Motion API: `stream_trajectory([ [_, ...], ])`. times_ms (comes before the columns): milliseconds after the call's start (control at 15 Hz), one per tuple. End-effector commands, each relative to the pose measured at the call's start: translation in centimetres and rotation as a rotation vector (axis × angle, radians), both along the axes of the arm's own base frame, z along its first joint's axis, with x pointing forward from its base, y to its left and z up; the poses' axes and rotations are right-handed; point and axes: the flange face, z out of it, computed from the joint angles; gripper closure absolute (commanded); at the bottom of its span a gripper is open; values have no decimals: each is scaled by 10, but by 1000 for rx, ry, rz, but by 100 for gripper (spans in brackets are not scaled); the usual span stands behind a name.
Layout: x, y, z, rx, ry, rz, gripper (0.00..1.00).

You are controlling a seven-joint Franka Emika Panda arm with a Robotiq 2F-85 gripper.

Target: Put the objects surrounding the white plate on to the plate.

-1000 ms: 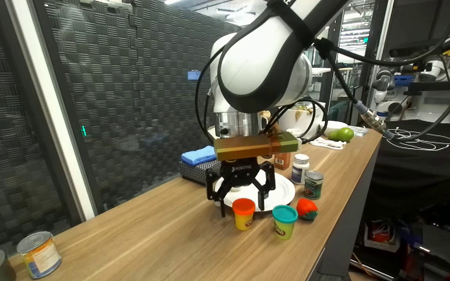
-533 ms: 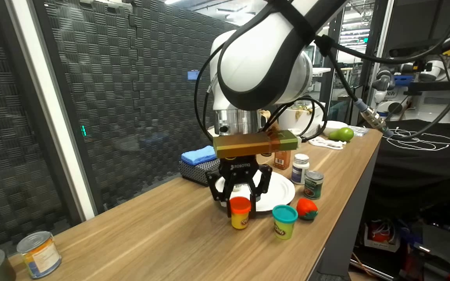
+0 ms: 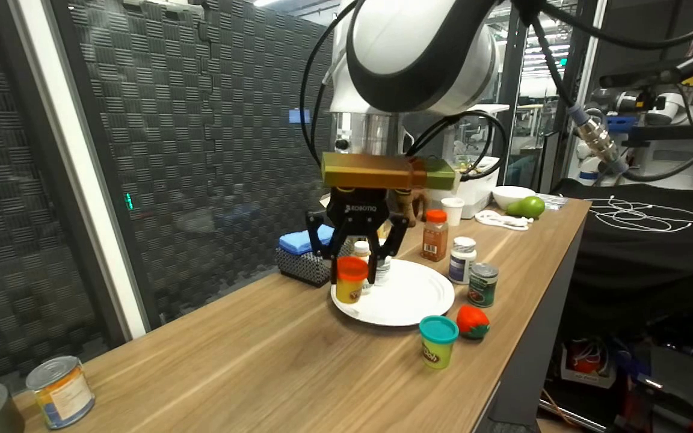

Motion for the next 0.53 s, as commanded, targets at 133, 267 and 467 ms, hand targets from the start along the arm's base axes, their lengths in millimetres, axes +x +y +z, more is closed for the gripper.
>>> stream_trajectory([
  [133, 15, -30, 7, -17, -28, -75, 71],
  [267, 19, -43, -1, -16, -2, -92, 71],
  [467, 24, -58, -16, -7, 23, -108, 71],
])
